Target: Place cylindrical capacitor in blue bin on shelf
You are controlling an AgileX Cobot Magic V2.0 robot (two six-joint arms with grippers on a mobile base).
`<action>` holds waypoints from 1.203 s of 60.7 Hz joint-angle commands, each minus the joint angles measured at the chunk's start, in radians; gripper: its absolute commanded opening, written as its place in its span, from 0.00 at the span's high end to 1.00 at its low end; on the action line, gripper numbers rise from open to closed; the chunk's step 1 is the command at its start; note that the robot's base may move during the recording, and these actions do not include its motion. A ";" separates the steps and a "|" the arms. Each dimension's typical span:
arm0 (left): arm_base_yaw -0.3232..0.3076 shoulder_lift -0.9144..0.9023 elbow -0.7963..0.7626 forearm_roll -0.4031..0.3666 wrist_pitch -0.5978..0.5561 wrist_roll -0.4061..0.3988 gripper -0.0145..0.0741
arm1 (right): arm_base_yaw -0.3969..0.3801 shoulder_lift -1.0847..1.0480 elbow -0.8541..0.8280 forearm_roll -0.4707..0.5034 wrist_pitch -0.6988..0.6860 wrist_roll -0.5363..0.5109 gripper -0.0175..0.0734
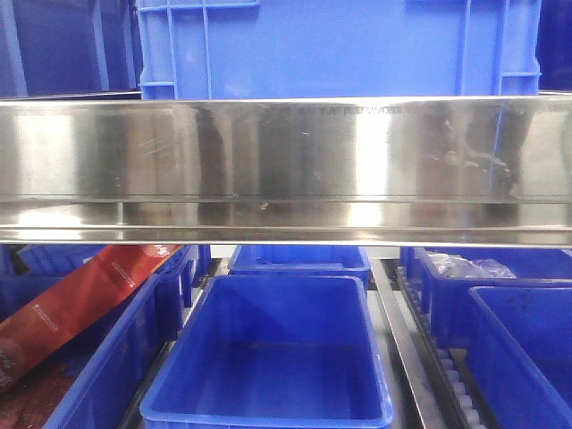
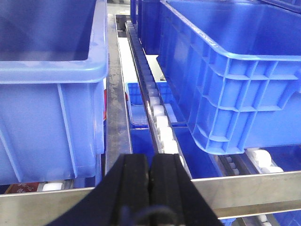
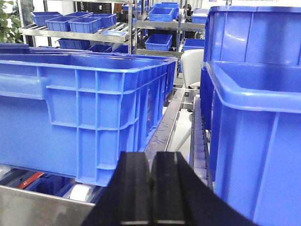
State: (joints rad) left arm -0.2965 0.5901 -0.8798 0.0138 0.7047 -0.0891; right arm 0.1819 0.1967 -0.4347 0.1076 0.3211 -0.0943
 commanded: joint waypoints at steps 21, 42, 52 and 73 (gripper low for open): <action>0.004 -0.008 0.000 0.000 -0.018 -0.007 0.96 | -0.007 -0.002 0.002 -0.004 -0.022 0.001 0.92; 0.086 -0.097 0.114 0.019 -0.172 -0.007 0.96 | -0.007 -0.002 0.002 -0.004 -0.022 0.001 0.92; 0.183 -0.236 0.346 0.017 -0.389 0.009 0.96 | -0.007 -0.002 0.002 -0.004 -0.022 0.001 0.92; 0.243 -0.528 0.733 0.017 -0.528 0.009 0.96 | -0.007 -0.002 0.002 -0.004 -0.022 0.001 0.92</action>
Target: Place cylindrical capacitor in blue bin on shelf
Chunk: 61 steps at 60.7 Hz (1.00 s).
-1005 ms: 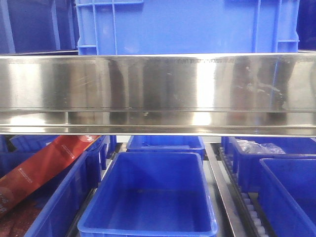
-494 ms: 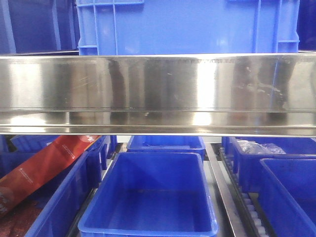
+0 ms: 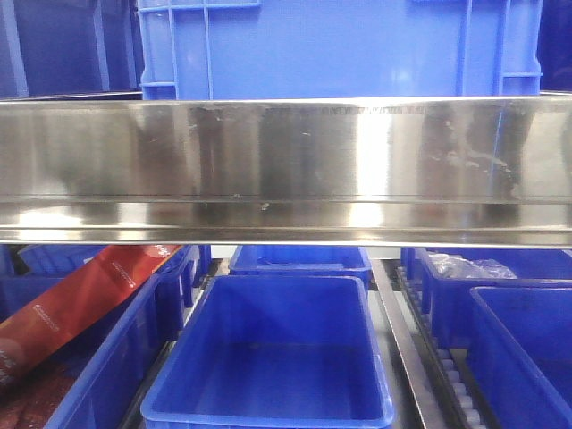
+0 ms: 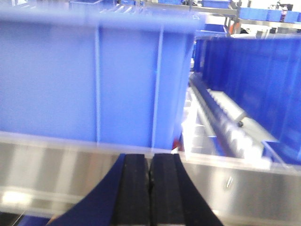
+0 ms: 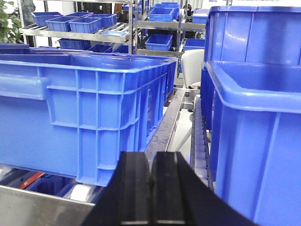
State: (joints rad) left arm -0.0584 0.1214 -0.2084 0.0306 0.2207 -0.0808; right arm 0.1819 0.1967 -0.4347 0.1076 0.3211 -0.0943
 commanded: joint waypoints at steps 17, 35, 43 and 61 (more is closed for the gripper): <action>-0.026 -0.121 0.208 -0.003 -0.185 0.001 0.96 | -0.007 -0.002 0.002 -0.004 -0.021 0.001 0.92; -0.059 -0.121 0.208 -0.003 -0.190 0.001 0.96 | -0.007 -0.002 0.002 -0.003 -0.022 0.001 0.92; -0.057 -0.121 0.208 -0.003 -0.190 0.001 0.96 | -0.007 -0.002 0.002 -0.003 -0.022 0.001 0.92; -0.057 -0.121 0.208 -0.003 -0.190 0.001 0.96 | -0.007 -0.002 0.002 -0.003 -0.022 0.001 0.92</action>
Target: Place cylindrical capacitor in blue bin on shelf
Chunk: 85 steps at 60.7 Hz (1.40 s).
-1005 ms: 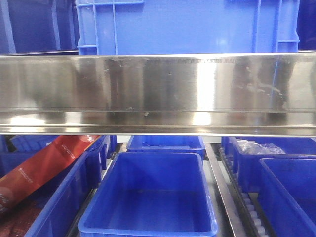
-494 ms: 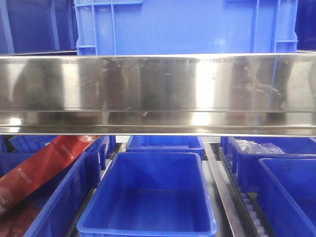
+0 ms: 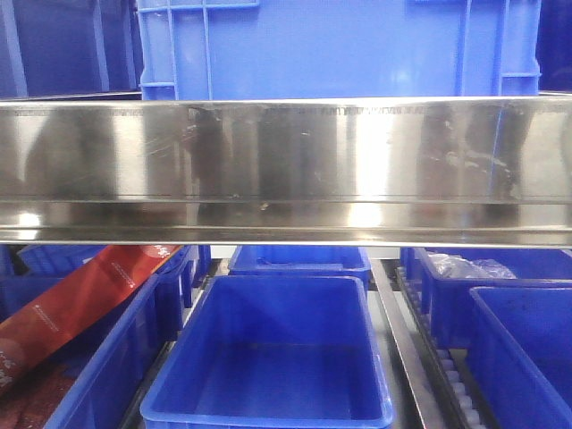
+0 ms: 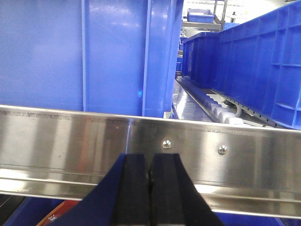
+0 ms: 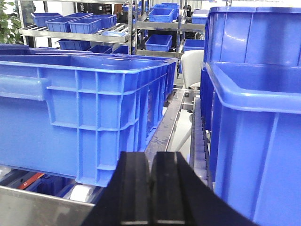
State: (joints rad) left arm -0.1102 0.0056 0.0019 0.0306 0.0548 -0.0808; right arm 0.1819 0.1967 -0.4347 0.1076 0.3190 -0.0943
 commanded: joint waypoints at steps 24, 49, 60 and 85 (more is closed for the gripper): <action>-0.006 -0.006 -0.002 -0.003 -0.025 0.001 0.96 | -0.007 -0.002 0.002 -0.003 -0.020 0.001 0.92; -0.006 -0.006 -0.002 -0.003 -0.025 0.001 0.96 | -0.211 -0.116 0.162 -0.010 -0.086 0.053 0.92; -0.006 -0.006 -0.002 -0.003 -0.025 0.001 0.96 | -0.244 -0.197 0.324 -0.025 -0.153 0.077 0.92; -0.006 -0.006 -0.002 -0.003 -0.025 0.001 0.96 | -0.240 -0.197 0.435 -0.047 -0.207 0.077 0.92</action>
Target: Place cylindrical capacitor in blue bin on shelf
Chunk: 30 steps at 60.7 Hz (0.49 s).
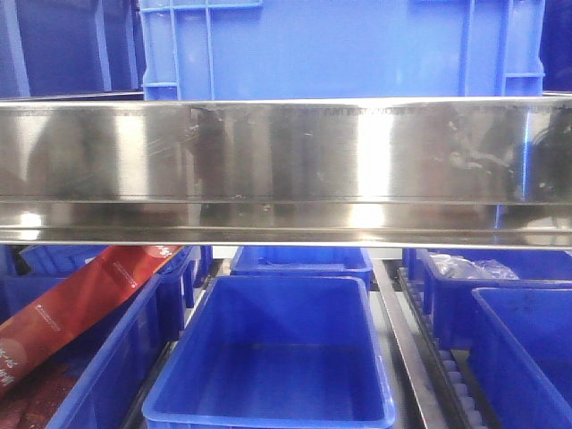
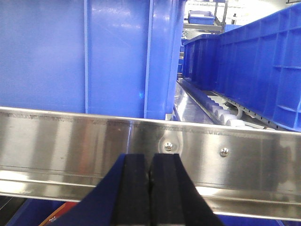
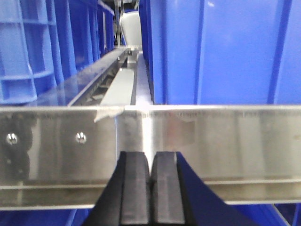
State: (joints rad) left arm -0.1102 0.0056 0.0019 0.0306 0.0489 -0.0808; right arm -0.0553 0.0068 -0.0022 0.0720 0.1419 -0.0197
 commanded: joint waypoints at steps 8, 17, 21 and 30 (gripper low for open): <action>-0.006 -0.006 -0.002 -0.003 -0.019 0.001 0.96 | -0.003 -0.007 0.002 -0.011 -0.030 0.002 0.92; -0.006 -0.006 -0.002 -0.003 -0.019 0.001 0.96 | -0.003 -0.007 0.002 -0.011 -0.030 0.002 0.92; -0.006 -0.006 -0.002 -0.003 -0.019 0.001 0.96 | -0.003 -0.007 0.002 -0.011 -0.030 0.002 0.92; -0.006 -0.006 -0.002 -0.003 -0.019 0.001 0.96 | -0.003 -0.007 0.002 -0.011 -0.030 0.002 0.92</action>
State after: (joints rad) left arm -0.1102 0.0056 0.0019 0.0306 0.0478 -0.0808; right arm -0.0553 0.0068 -0.0022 0.0720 0.1372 -0.0197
